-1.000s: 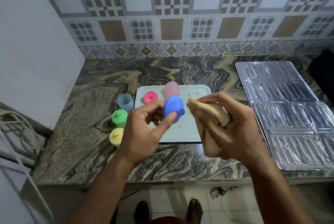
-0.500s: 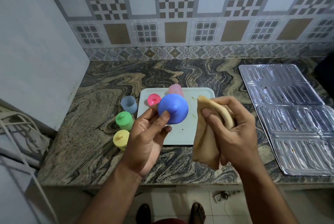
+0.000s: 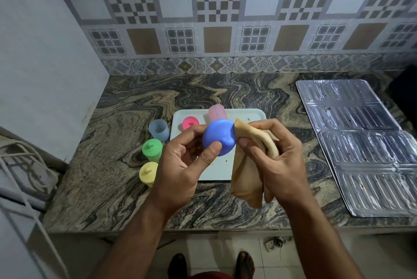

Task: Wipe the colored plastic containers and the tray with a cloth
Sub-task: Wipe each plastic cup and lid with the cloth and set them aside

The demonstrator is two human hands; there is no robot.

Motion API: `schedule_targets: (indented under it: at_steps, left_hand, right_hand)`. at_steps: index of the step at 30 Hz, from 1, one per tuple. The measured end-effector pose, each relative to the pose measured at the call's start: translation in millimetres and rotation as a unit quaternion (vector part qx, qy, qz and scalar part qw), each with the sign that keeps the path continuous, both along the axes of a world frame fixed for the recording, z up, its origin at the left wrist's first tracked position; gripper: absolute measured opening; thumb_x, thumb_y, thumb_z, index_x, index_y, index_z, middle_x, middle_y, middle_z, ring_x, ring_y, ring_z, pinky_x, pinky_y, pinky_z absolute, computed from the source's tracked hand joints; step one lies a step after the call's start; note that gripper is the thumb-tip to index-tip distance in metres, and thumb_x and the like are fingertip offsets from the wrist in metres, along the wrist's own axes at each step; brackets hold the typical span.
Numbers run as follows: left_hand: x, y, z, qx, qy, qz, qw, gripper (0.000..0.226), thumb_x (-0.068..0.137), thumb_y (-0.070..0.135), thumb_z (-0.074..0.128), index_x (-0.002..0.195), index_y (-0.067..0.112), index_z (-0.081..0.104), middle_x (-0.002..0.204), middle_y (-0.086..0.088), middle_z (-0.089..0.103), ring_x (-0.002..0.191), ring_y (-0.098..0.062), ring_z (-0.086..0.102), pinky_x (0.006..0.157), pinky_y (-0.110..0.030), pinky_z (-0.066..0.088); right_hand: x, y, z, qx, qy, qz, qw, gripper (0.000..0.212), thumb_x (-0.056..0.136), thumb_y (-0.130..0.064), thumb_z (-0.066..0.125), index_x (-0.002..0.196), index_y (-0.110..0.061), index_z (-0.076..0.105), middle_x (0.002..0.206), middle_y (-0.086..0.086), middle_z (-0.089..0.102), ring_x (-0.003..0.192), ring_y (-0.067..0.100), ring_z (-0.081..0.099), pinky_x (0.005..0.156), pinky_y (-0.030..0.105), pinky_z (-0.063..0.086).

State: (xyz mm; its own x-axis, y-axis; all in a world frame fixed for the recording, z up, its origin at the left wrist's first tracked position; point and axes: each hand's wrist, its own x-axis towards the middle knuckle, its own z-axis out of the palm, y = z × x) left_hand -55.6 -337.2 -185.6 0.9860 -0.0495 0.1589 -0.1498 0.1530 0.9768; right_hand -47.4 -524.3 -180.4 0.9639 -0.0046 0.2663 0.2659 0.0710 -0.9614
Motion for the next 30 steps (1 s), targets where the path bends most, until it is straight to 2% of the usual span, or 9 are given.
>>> schedule_targets:
  at_steps: [3,6,9,13,15,18,20,23,30]
  left_hand:
    - [3.4,4.8,-1.4,0.087,-0.041,-0.010,0.995,0.022,0.091,0.029,0.074,0.112,0.022,0.076,0.099,-0.011,0.075,0.091,-0.041,0.064,0.087,-0.061,0.051]
    - [6.1,6.4,-1.2,0.141,-0.066,-0.018,0.988,0.020,0.093,0.031,0.072,0.113,0.028,0.075,0.094,0.003,0.075,0.084,-0.025,0.061,0.079,-0.060,0.049]
    - [8.4,5.8,0.3,0.110,-0.061,-0.035,0.991,0.021,0.094,0.027,0.071,0.114,0.030,0.077,0.103,-0.004,0.078,0.096,-0.043,0.065,0.087,-0.068,0.050]
    - [7.5,8.1,-4.1,0.079,-0.042,-0.026,0.996,0.020,0.092,0.027,0.073,0.111,0.026,0.078,0.105,-0.010,0.078,0.099,-0.049,0.065,0.092,-0.066,0.050]
    - [5.5,6.5,-6.0,0.030,-0.008,-0.013,0.999,0.026,0.088,0.028,0.075,0.111,0.017,0.076,0.107,-0.012,0.078,0.098,-0.030,0.071,0.093,-0.045,0.057]
    - [4.1,2.5,-5.4,-0.067,0.051,-0.025,0.996,0.029,0.089,0.015,0.073,0.115,0.005,0.069,0.108,-0.002,0.077,0.096,-0.007,0.068,0.087,-0.017,0.052]
    - [3.0,0.8,-7.1,-0.113,0.081,-0.047,0.989,0.029,0.090,0.011,0.067,0.118,0.005,0.068,0.107,-0.001,0.075,0.094,-0.006,0.064,0.085,-0.018,0.048]
    - [3.0,-1.7,-11.5,-0.121,0.106,-0.062,0.985,0.027,0.090,0.012,0.068,0.118,0.011,0.070,0.112,-0.005,0.073,0.101,-0.015,0.058,0.087,-0.027,0.045]
    - [4.8,5.3,-17.6,0.096,-0.001,0.028,0.995,0.037,0.082,0.018,0.083,0.117,0.021,0.070,0.117,0.004,0.076,0.099,-0.017,0.076,0.086,-0.034,0.058]
  right_hand:
    - [-0.6,-3.5,4.7,-0.036,-0.036,-0.025,0.998,0.023,0.087,0.006,0.076,0.099,-0.014,0.070,0.089,-0.004,0.076,0.076,0.005,0.066,0.070,0.019,0.052]
    - [0.0,-8.8,14.5,-0.109,-0.097,-0.022,0.989,0.023,0.087,0.005,0.077,0.101,-0.012,0.073,0.092,0.004,0.074,0.077,0.012,0.069,0.069,0.024,0.053]
    - [0.5,-11.6,18.6,-0.277,-0.189,-0.017,0.942,0.028,0.082,0.009,0.081,0.102,-0.010,0.079,0.101,0.001,0.071,0.090,0.019,0.069,0.075,0.030,0.053]
    - [1.3,-19.6,14.7,-0.312,-0.197,-0.011,0.929,0.029,0.081,0.008,0.082,0.102,-0.011,0.079,0.101,-0.002,0.070,0.089,0.016,0.069,0.073,0.030,0.053]
    - [-1.6,-22.6,10.2,-0.270,-0.153,-0.022,0.950,0.026,0.084,0.008,0.078,0.102,-0.011,0.075,0.096,-0.005,0.072,0.082,0.011,0.068,0.069,0.025,0.051]
    - [-2.5,-23.6,6.1,-0.045,-0.017,-0.024,0.999,0.017,0.090,0.003,0.074,0.102,-0.007,0.068,0.093,0.006,0.076,0.064,0.000,0.065,0.057,0.016,0.050]
    - [-1.7,-18.1,5.2,0.038,0.021,-0.017,0.999,0.016,0.091,-0.009,0.075,0.104,-0.011,0.065,0.102,0.018,0.075,0.077,0.012,0.069,0.067,0.026,0.055]
    - [-0.8,-3.6,3.7,0.048,0.040,-0.001,0.998,0.019,0.090,-0.001,0.076,0.101,-0.013,0.065,0.093,-0.006,0.076,0.084,0.005,0.068,0.076,0.019,0.054]
    - [2.0,6.8,-8.1,0.062,0.084,-0.006,0.995,0.017,0.091,0.000,0.074,0.098,-0.014,0.068,0.090,-0.009,0.075,0.082,0.003,0.066,0.075,0.020,0.052]
